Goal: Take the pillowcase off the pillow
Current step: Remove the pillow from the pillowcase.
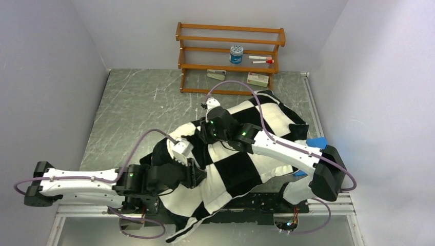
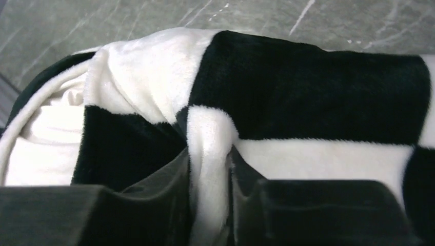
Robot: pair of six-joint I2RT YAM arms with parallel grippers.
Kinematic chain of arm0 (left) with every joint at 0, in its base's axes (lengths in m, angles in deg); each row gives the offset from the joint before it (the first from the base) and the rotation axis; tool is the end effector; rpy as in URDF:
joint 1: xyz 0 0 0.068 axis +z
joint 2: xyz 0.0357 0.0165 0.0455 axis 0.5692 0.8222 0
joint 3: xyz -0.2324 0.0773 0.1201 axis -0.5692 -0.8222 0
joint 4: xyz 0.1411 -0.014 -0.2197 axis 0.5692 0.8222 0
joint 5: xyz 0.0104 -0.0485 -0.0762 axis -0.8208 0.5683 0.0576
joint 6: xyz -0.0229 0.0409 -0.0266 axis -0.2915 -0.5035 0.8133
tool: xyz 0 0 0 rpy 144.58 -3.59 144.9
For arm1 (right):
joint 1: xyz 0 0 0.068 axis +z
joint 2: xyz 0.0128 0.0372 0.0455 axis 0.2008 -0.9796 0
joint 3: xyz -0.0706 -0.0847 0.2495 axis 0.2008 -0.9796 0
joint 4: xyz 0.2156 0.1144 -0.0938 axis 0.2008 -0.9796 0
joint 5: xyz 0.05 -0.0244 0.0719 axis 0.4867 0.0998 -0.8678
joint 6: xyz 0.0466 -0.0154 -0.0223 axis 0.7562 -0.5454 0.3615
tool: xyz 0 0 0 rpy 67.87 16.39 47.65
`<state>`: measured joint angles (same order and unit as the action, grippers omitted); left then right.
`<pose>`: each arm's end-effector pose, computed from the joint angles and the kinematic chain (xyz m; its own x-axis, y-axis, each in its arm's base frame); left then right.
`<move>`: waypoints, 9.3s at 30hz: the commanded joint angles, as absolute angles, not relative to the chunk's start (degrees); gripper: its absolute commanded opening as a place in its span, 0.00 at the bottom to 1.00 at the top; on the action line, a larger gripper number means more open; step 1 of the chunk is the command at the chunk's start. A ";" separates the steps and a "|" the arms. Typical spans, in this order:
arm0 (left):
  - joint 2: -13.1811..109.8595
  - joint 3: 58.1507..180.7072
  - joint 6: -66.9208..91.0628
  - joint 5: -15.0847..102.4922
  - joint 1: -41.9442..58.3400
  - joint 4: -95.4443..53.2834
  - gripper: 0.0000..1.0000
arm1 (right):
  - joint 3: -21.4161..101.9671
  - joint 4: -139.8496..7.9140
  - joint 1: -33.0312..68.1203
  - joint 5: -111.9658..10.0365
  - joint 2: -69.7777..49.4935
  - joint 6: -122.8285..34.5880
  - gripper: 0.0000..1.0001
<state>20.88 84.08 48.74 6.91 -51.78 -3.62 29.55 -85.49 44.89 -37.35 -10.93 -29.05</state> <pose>0.0286 -0.1879 0.2742 -0.6528 -0.0622 -0.7550 0.5460 0.6522 -0.5258 0.1810 0.2662 0.2948 -0.6009 -0.2357 -0.7638 -0.6026 0.7614 0.2391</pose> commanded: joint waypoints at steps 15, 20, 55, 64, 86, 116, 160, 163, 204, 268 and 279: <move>27.83 92.45 90.50 -13.66 -53.43 50.04 0.47 | 14.67 -96.48 29.17 -17.58 5.64 -23.37 0.00; 25.55 88.43 89.51 -11.62 -52.59 45.67 0.11 | 15.60 -98.11 24.66 -16.45 7.48 -23.13 0.00; 16.68 94.24 77.27 -17.69 -52.23 40.68 0.44 | 23.81 -95.06 31.13 -38.59 6.70 -32.83 0.00; 24.88 115.67 65.06 -27.18 -51.15 49.51 0.80 | 22.80 -90.25 42.69 -35.17 8.22 -36.07 0.00; 24.76 100.47 28.45 36.75 1.48 13.81 0.86 | 18.77 -89.15 48.27 -34.20 12.40 -33.62 0.00; 35.15 111.27 24.73 19.27 6.05 9.27 0.05 | 39.26 -84.60 38.16 -12.42 2.90 -44.01 0.00; 24.64 102.19 31.88 26.65 14.75 27.49 0.89 | 10.65 -85.94 44.42 -35.99 8.25 -12.78 0.00; 19.45 101.46 34.90 28.76 14.75 33.50 0.92 | 10.34 -85.46 44.41 -36.00 8.12 -12.62 0.00; 6.60 80.54 40.51 45.98 14.66 26.54 0.05 | 26.87 -91.15 32.42 -50.04 11.24 -29.33 0.49; 45.66 112.49 22.59 8.79 17.45 33.31 0.05 | 19.60 -98.36 26.11 -14.93 2.59 -18.22 0.00; 43.77 106.94 24.81 46.81 18.88 13.84 0.05 | 38.36 -98.05 25.91 -54.39 -3.87 -34.89 0.45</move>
<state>43.74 109.15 24.74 42.47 17.40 15.50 32.82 -88.44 27.31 -48.30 -5.13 -26.66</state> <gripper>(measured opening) 0.075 0.317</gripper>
